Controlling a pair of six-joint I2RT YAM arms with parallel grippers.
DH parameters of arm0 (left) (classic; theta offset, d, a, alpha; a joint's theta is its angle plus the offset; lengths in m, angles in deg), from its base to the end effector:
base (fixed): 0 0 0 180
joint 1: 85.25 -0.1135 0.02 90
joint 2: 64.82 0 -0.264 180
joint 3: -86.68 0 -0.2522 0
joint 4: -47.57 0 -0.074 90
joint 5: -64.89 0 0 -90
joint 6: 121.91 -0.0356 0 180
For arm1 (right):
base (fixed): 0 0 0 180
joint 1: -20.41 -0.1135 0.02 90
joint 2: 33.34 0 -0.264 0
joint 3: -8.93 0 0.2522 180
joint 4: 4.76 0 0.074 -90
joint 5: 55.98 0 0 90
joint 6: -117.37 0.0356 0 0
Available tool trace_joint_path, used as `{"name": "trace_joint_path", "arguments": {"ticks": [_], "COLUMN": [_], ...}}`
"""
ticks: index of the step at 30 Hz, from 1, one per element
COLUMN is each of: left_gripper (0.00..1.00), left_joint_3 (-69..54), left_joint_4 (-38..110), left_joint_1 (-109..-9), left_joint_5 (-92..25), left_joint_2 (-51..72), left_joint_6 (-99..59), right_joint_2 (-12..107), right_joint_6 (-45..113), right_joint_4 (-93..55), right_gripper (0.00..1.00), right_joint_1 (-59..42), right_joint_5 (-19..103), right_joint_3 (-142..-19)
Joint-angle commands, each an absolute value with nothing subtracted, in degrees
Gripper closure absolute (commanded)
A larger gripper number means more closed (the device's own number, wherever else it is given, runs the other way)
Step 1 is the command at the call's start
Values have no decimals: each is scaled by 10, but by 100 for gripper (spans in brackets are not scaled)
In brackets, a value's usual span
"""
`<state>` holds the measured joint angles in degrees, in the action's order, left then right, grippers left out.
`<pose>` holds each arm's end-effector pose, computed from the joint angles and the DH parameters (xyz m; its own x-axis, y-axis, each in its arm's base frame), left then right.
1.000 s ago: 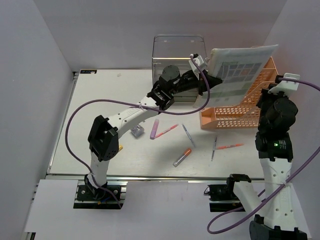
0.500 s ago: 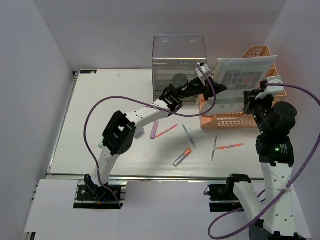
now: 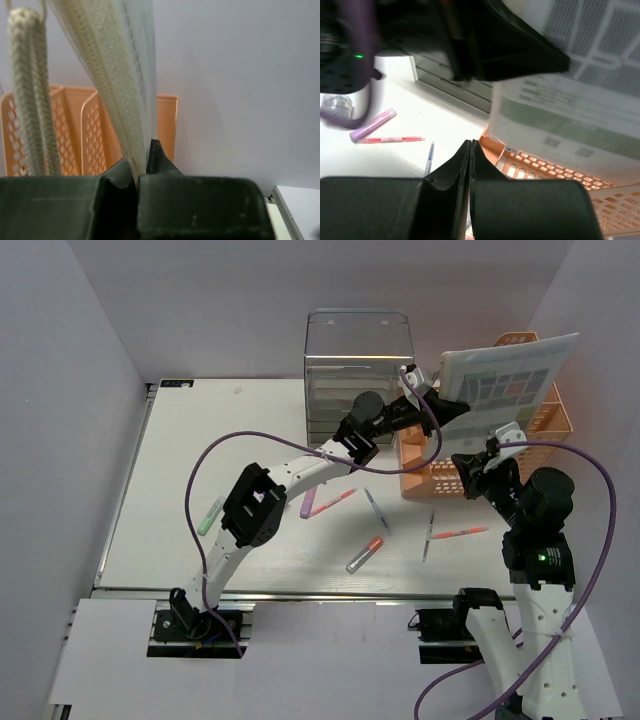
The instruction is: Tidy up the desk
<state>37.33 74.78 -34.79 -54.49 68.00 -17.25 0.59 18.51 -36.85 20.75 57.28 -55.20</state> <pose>0.3345 -0.4327 0.3420 0.0190 -0.3694 -0.9291 0.9921 0.1224 -0.0284 0.1257 0.0133 0.3842 0.0274 -0.1417 -0.9895 -0.3897 0.9101 -0.1411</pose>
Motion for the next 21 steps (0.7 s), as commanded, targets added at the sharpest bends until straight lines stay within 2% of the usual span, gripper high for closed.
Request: {"name": "trace_joint_path", "arguments": {"ticks": [1, 8, 21], "left_gripper": [100, 100, 100], "left_joint_3": [413, 452, 453], "left_joint_4": [788, 796, 840], "left_joint_1": [-345, -335, -335], "left_joint_5": [-520, -498, -477], "left_joint_2": [694, 726, 752], "left_joint_6": [-161, -162, -141], "right_joint_2": [-27, -59, -94], "right_joint_6": [151, 147, 165], "right_joint_4": [-321, -302, -288], "right_gripper": [100, 100, 100], "right_joint_1": [207, 208, 208], "right_joint_5": [611, 632, 635], "right_joint_3": [-539, -491, -439]}}
